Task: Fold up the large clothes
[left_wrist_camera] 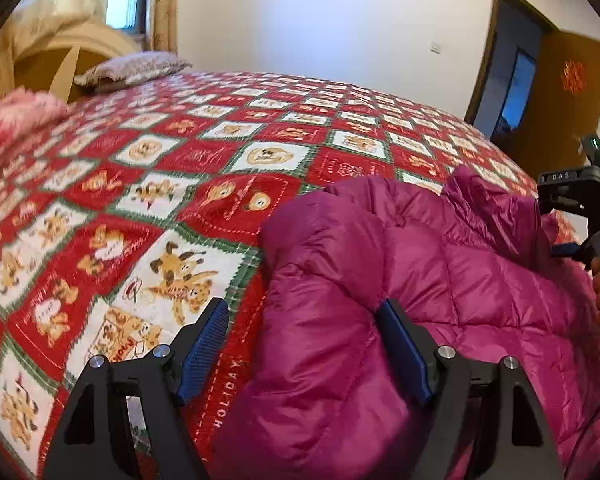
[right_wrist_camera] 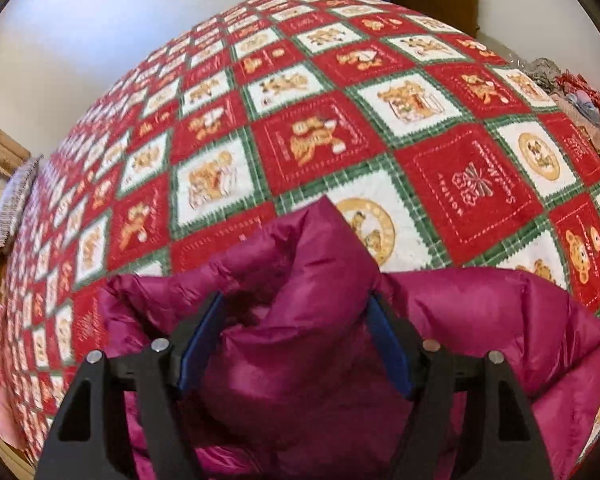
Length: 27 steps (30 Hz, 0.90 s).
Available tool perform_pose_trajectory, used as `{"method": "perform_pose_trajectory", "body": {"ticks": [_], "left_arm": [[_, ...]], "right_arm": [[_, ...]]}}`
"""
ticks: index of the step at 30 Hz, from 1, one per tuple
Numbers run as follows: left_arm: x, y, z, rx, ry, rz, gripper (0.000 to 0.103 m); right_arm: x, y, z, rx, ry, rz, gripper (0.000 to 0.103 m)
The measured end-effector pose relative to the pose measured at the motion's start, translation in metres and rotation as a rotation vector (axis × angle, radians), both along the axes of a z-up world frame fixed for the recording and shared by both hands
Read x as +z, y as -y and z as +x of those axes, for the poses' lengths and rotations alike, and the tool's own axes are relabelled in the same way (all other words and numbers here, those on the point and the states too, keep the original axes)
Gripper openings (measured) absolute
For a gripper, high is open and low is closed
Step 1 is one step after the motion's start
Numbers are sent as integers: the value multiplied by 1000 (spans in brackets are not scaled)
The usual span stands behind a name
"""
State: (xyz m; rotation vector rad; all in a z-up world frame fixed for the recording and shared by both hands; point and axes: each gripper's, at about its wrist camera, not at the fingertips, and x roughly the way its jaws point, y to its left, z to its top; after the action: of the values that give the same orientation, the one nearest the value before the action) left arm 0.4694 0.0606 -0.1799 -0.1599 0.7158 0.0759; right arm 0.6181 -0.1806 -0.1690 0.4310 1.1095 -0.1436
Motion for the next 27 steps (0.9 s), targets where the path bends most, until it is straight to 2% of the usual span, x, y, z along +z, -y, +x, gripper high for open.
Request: {"method": "perform_pose_trajectory", "body": {"ticks": [1, 2, 4, 9, 13, 18, 21, 24, 27], "left_arm": [[1, 2, -1, -14, 7, 7, 78], [1, 3, -1, -20, 11, 10, 78], [1, 3, -3, -26, 16, 8, 78], [4, 1, -5, -21, 34, -2, 78], [10, 4, -13, -36, 80, 4, 78], [17, 10, -11, -74, 69, 13, 78], [29, 10, -11, -112, 40, -30, 78], [53, 11, -9, -166, 56, -111, 78], [75, 22, 14, -194, 42, -146, 80]], "right_arm": [[0, -1, -3, 20, 8, -13, 56], [2, -2, -6, 44, 12, -41, 35], [6, -2, -13, 83, 20, -97, 18], [20, 15, -55, 128, 61, -131, 14], [25, 24, -91, 141, 88, -117, 13], [-5, 26, -113, 111, 89, -113, 13], [-18, 28, -123, 95, 148, -123, 11], [-24, 16, -133, 122, 254, -220, 12], [-24, 16, -134, 115, 275, -223, 12]]}}
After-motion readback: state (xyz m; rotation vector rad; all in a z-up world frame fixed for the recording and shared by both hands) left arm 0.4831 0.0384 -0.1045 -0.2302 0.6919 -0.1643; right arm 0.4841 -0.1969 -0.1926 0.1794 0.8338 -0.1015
